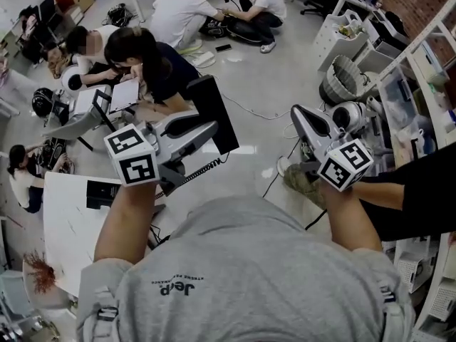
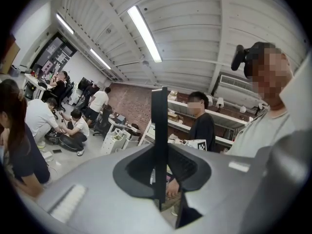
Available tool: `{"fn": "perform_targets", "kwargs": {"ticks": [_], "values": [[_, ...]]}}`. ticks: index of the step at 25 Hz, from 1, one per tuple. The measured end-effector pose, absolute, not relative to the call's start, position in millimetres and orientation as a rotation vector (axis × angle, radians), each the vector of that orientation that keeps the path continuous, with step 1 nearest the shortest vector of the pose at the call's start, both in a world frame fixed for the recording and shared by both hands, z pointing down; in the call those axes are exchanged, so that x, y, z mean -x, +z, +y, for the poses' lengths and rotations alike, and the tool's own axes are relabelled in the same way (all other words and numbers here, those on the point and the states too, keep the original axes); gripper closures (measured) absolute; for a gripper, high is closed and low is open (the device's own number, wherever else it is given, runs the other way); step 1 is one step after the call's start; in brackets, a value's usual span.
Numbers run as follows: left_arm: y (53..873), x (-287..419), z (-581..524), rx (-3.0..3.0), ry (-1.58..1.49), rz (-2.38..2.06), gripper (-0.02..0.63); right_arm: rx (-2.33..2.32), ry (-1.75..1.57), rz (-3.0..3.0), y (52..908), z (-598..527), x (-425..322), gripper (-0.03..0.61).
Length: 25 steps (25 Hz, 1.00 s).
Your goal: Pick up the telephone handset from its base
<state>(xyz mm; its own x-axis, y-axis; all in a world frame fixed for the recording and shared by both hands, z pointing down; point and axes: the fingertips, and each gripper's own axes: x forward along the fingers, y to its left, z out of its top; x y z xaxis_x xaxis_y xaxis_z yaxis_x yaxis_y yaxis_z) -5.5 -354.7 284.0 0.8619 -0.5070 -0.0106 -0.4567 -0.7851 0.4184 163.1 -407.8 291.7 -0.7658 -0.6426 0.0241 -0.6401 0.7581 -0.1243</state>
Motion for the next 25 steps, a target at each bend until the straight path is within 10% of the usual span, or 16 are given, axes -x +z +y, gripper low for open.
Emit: {"fn": "perform_targets", "kwargs": {"ticks": [25], "values": [[281.7,8.6,-345.8,-2.614,-0.172,-0.732,0.476,1.086,-0.190,2.966,294.1,-412.9,-161.2,0.575]]}}
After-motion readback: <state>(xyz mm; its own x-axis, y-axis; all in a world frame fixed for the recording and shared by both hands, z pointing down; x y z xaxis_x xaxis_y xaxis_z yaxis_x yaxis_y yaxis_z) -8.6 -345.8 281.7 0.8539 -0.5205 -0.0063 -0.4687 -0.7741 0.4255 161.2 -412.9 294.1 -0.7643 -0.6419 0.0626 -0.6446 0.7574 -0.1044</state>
